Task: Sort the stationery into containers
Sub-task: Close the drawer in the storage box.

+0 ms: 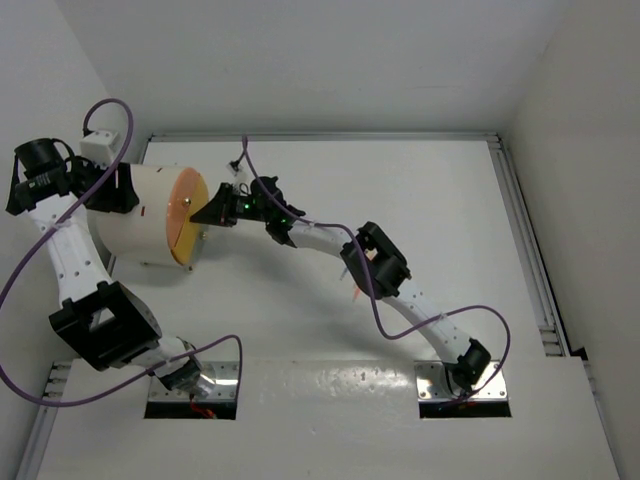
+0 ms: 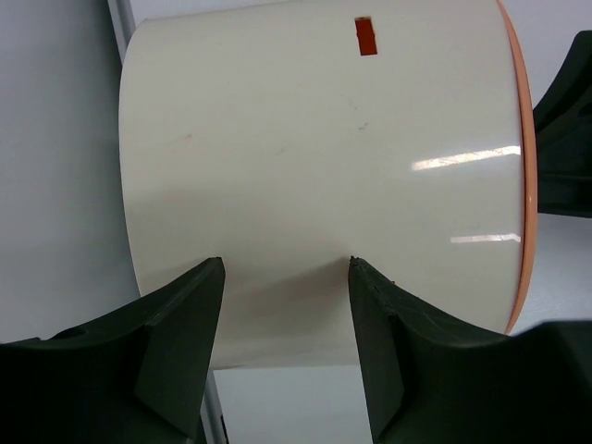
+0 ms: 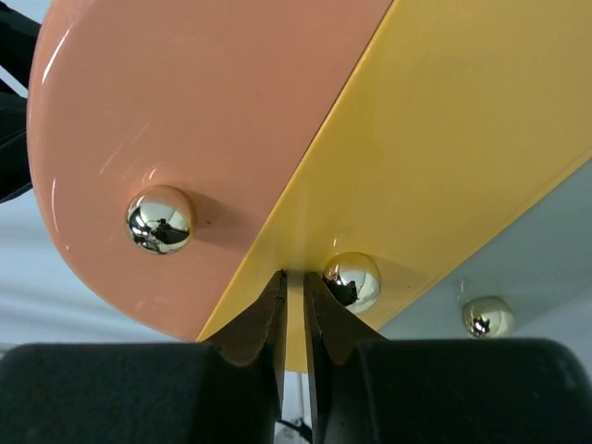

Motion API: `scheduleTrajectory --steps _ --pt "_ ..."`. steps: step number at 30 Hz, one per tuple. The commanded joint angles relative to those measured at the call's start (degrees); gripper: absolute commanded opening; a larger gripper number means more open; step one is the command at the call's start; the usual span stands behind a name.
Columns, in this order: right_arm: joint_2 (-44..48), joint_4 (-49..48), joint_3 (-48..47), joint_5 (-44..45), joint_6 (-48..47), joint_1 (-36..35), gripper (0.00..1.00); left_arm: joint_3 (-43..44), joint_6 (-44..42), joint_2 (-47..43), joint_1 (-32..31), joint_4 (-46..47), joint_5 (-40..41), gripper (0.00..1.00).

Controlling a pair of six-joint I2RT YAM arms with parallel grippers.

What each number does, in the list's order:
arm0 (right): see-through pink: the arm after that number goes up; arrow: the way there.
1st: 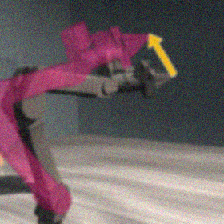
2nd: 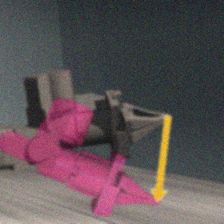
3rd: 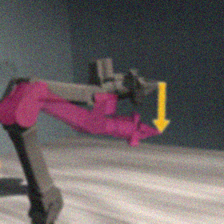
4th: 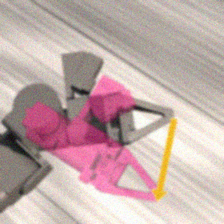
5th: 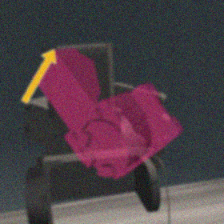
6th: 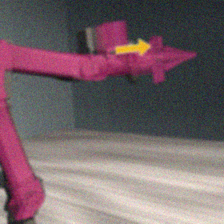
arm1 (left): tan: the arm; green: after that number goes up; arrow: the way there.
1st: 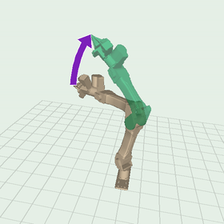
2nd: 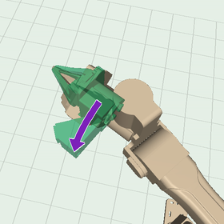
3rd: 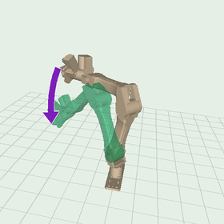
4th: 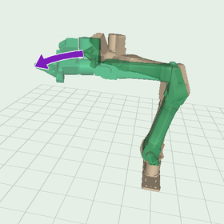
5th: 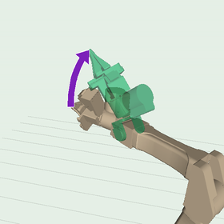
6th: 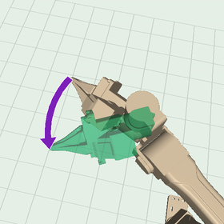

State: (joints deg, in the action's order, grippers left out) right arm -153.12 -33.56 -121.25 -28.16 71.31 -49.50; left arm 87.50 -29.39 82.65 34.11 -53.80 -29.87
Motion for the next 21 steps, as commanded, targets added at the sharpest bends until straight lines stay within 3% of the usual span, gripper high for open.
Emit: scheduleTrajectory --steps 1,7,11,17,21 --pt "-1.83 -2.56 -2.5 3.64 -4.77 -1.04 0.13 -4.36 -1.55 4.1 -0.97 -8.77 1.13 0.62" --pt "-0.7 -3.79 -1.01 3.47 -7.06 -0.87 0.24 -4.27 -1.81 4.18 -1.32 -8.95 1.13 0.61" --pt "4.04 -5.19 5.21 0.13 -6.71 0.27 0.3 -1.56 -2.08 4.18 -0.97 -10.09 -1.49 0.62" --pt "14.07 -5.64 14.18 -3.65 -5.22 3.17 0.32 7.41 -1.56 5.15 -1.15 -13.69 -8.7 0.63" --pt "16.89 -4.41 14.64 -4.44 -2.68 4.67 0.33 8.65 -1.11 5.85 -2.29 -14.4 -8.89 0.63"
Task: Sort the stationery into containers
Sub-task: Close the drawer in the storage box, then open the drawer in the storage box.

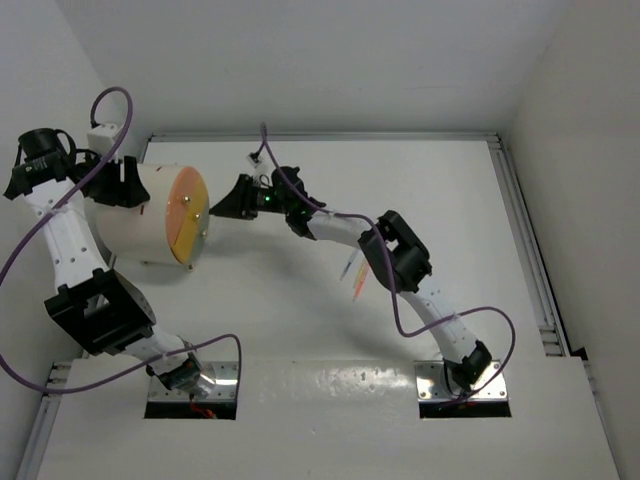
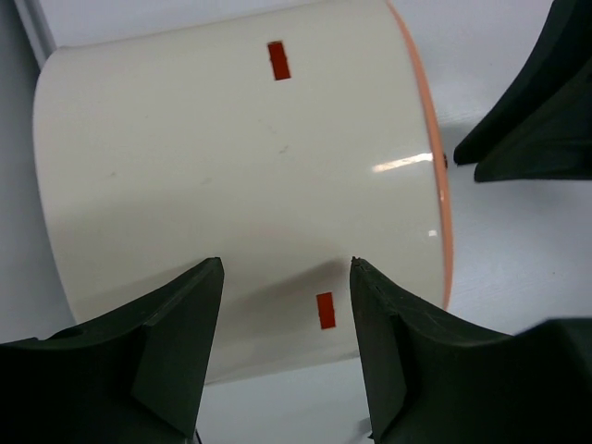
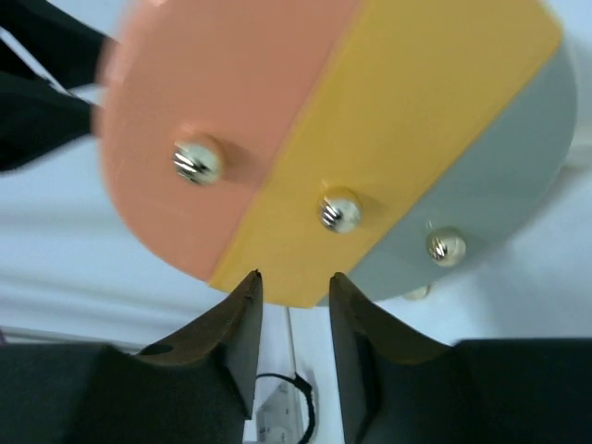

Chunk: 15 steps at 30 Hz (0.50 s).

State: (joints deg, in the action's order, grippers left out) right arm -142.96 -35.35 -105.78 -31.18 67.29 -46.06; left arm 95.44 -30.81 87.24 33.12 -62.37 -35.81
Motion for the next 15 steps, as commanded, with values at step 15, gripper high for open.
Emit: scheduleTrajectory --steps 15 --pt "-1.18 -0.42 -14.71 2.52 10.49 -2.27 0.41 -4.03 -1.18 -0.41 -1.31 -5.13 -1.45 0.63"
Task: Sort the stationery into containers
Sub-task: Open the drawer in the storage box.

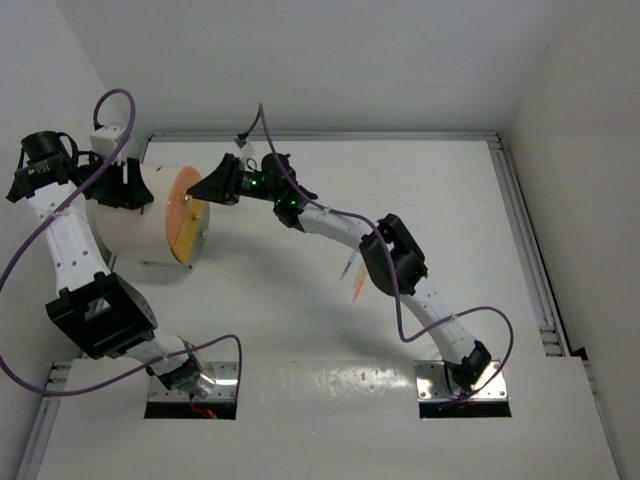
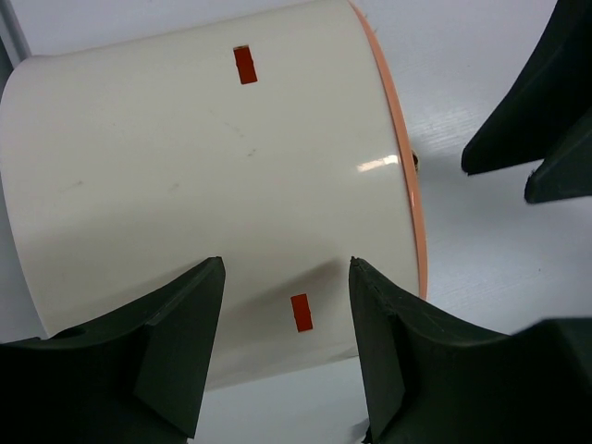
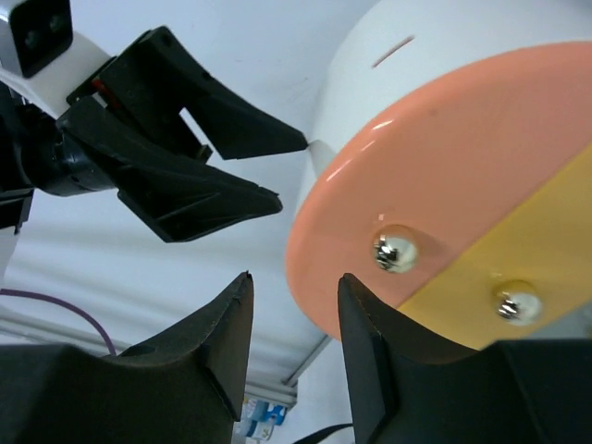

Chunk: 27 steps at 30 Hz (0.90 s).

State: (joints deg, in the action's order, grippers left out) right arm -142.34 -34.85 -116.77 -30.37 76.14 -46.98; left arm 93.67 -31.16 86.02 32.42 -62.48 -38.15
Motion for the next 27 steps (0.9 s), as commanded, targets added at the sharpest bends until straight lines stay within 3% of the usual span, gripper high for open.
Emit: scheduleTrajectory --steps 1,6,15,27 --pt "-2.23 -0.75 -4.16 1.98 1.64 -1.62 0.41 -2.26 -0.75 0.64 -0.61 -5.02 0.89 0.62" --pt "-3.64 0.83 -4.7 3.47 1.64 -2.41 0.48 -2.78 -0.57 0.29 -0.61 -4.5 1.06 0.63" --pt "-3.29 2.24 -3.99 3.91 0.85 -2.24 0.52 -3.49 -0.04 -0.32 -0.34 -3.18 1.24 0.61" --pt "-7.16 3.21 -8.82 6.11 -3.01 -2.24 0.5 -3.93 -0.22 -0.76 -0.35 -3.44 1.59 0.6"
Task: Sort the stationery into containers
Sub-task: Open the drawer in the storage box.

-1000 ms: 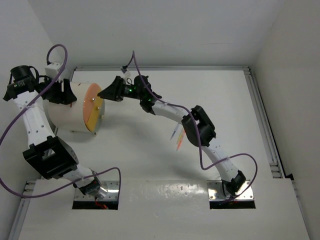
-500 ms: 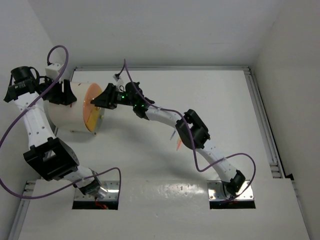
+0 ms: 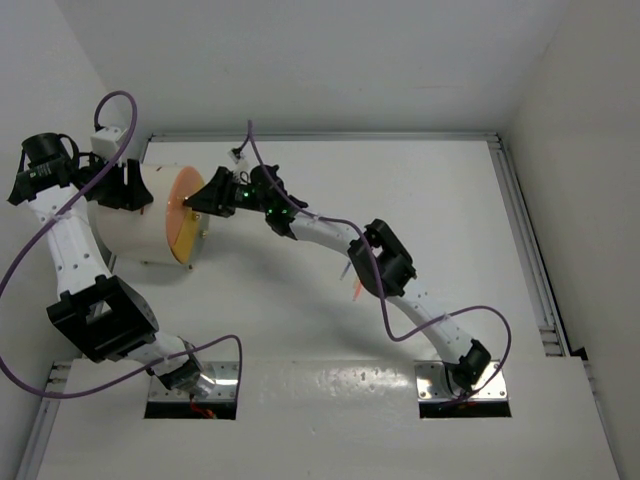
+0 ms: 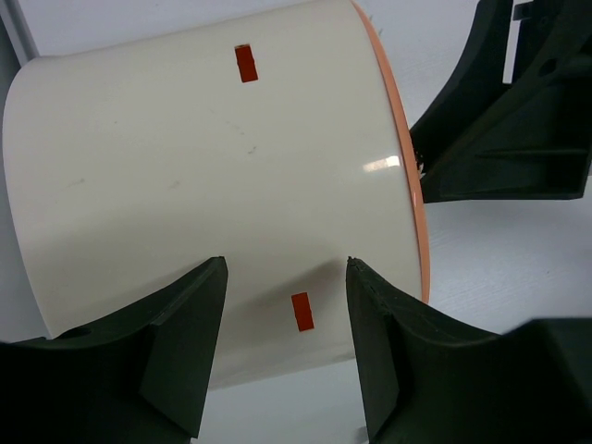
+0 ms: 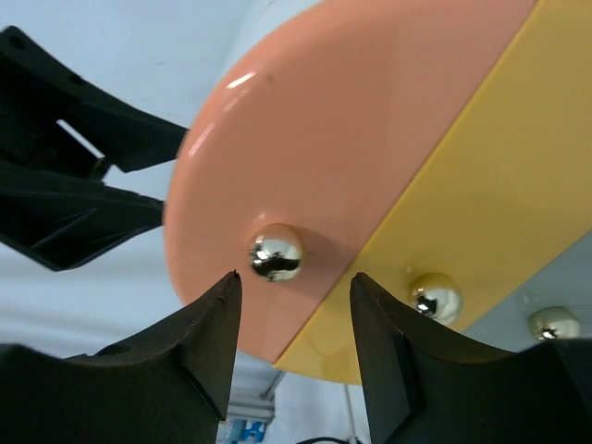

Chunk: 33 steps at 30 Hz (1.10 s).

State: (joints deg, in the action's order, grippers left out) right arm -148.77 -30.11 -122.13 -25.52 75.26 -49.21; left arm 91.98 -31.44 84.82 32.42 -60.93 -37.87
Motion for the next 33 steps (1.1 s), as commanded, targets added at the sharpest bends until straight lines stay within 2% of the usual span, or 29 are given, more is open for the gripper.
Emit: scheduleTrajectory --steps 1,14,24,30,31,33 --pt "-1.08 -1.62 -3.91 1.35 -2.84 -0.01 0.5 -2.42 -0.02 0.35 -0.34 -5.08 1.22 0.6" --pt "-1.08 -3.12 -5.31 2.49 -4.51 -0.27 0.46 -4.01 -0.11 -0.18 -0.34 -4.46 0.95 0.6" --pt "-1.7 -2.85 -6.98 3.02 -5.92 -0.45 0.38 -4.09 -0.2 0.0 -0.43 -4.47 1.3 0.6" --pt "-1.79 -3.73 -7.6 3.28 -6.8 -0.71 0.25 -4.01 0.06 0.09 -0.34 -4.38 1.04 0.6" --pt "-1.61 -3.73 -7.6 3.28 -6.88 -0.71 0.19 -4.01 0.06 0.09 -0.34 -4.38 1.3 0.6" --pt "-1.26 -4.17 -6.73 2.67 -6.97 -0.71 0.14 -4.18 0.15 0.17 -0.34 -4.38 1.39 0.6"
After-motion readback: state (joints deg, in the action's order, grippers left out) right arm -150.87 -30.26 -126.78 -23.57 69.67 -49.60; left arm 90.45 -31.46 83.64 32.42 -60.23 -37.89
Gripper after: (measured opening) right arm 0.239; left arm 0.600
